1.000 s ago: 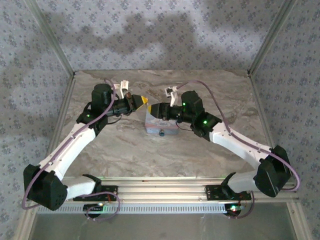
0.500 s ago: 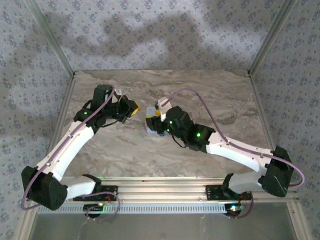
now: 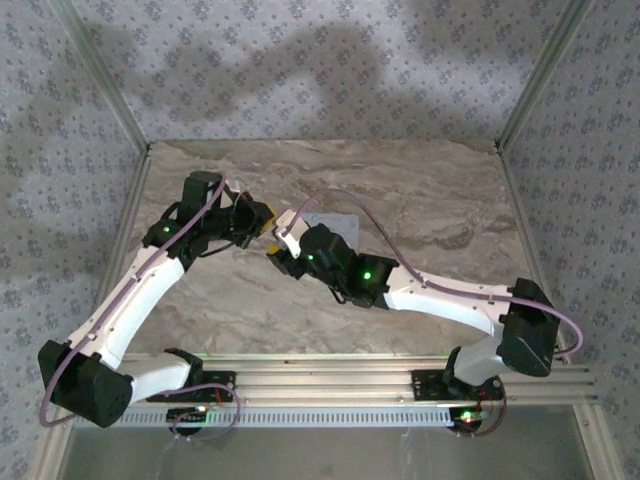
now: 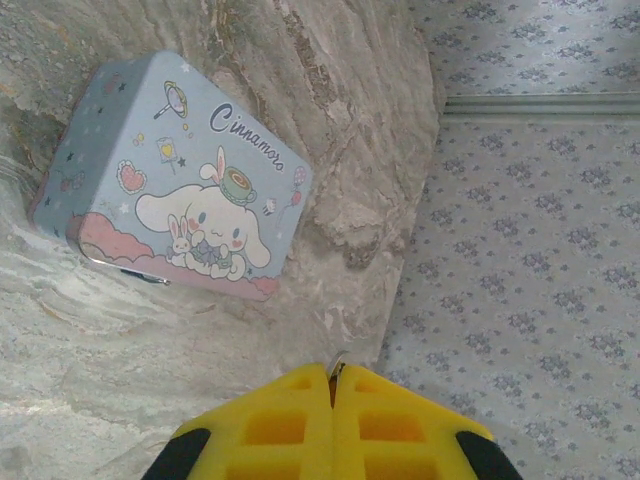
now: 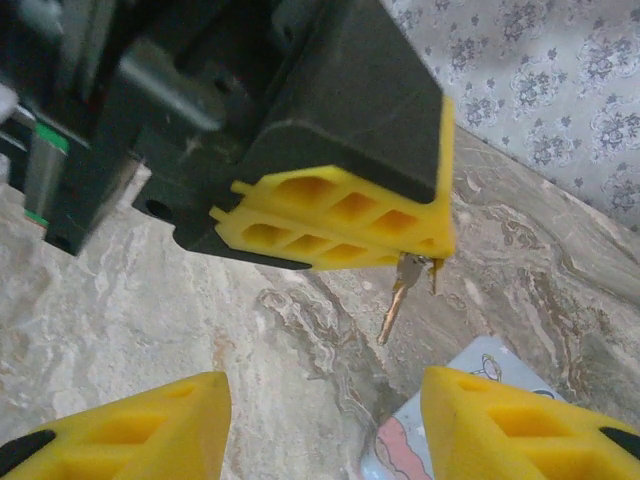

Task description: Unlock a padlock with a key

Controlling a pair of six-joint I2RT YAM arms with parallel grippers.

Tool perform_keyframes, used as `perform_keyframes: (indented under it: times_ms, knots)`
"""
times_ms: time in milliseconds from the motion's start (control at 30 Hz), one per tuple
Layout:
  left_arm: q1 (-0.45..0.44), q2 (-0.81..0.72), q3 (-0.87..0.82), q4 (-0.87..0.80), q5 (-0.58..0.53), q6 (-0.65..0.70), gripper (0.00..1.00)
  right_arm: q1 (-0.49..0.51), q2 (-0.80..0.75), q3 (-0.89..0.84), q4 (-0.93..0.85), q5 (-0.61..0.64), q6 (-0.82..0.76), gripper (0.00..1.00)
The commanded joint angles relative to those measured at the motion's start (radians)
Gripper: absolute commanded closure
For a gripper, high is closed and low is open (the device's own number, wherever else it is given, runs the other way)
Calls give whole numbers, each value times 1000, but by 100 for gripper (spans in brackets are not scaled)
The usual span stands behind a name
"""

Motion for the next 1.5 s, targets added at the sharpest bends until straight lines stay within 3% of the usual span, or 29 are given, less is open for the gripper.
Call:
perform_keyframes:
  times_ms: [0,433,600,733,1033,1100,1200,1267,1333,1467]
  knots:
    - [-4,-18,19,-52,-9,-55,100,5,30,59,15,39,-68,46]
    - [-3,-17,18,-62,7,-46,100,0,115,139,10,124,-121,55]
    - [-2,-18,18,-65,24,-47,100,0,138,147,7,175,-138,71]
    - [-1,-22,14,-70,37,-43,100,-1,124,131,24,181,-173,97]
    - [3,-47,-18,-43,58,-65,100,-49,40,35,52,35,-173,100]
    - [3,-51,-20,-41,59,-62,92,-65,27,32,37,-2,-159,100]
    - [11,-62,-21,-43,59,-20,63,-96,12,46,-20,-107,-131,100]
    - [31,-75,-19,-53,58,38,49,-132,8,75,-96,-214,-107,100]
    - [55,-96,-21,-62,46,127,44,-179,13,130,-202,-350,-102,100]
    - [89,-160,-22,-50,57,439,33,-289,45,228,-447,-624,-64,100]
